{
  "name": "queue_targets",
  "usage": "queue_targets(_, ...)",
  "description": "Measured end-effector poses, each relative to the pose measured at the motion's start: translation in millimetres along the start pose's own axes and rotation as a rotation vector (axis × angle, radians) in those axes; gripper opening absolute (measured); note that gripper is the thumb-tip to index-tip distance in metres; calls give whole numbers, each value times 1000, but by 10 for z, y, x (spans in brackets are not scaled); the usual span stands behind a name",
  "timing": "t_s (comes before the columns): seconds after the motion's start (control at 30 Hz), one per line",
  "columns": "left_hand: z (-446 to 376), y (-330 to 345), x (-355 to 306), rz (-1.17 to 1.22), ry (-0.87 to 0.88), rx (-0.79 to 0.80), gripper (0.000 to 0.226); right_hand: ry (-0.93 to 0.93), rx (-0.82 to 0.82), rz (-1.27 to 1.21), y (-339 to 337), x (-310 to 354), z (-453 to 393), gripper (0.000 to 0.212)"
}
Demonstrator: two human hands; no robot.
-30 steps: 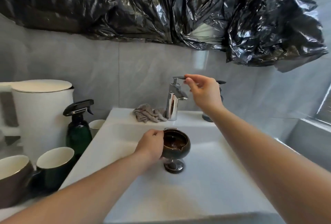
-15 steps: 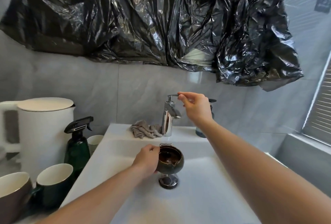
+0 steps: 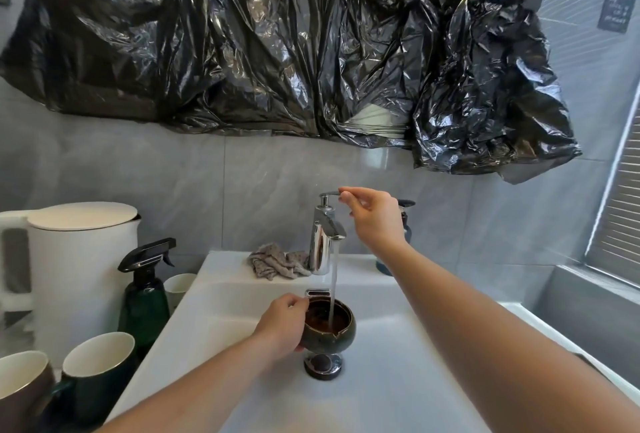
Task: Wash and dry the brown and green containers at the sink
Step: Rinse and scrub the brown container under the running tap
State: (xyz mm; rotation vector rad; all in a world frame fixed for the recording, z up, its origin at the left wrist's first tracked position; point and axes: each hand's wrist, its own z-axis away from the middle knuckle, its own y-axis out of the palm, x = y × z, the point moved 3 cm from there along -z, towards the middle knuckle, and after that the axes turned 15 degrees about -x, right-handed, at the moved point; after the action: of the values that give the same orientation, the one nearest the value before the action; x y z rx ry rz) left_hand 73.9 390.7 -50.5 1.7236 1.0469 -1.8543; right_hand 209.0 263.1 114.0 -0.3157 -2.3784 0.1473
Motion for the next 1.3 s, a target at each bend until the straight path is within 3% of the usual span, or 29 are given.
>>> queue_targets(0.3,-32,3,24,21,-16,3,25,104,-82,-127,-124,-7,202,34)
queue_targets(0.4,-26,-3,27,54,-34,5,23,213,-151,-142,-300,-193,587,24)
queue_targets(0.5,-18,1,33,89,-46,11,21,337,-46,-18,-404,-418,1023,15)
queue_targets(0.57,2,6,17,93,-45,14,21,401,107,79,-426,-484,1227,21)
queue_targets(0.63,19,10,-18,91,-39,7,20,387,252,180,-435,-467,1340,27)
queue_targets(0.77,57,-16,-106,59,-21,-12,19,357,379,247,-470,-381,1440,28)
queue_targets(1.07,119,-54,-144,-15,-15,-8,24,383,449,218,-509,-401,1515,27)
queue_targets(1.3,232,-98,-190,39,-58,27,21,300,390,284,-507,-410,1485,31)
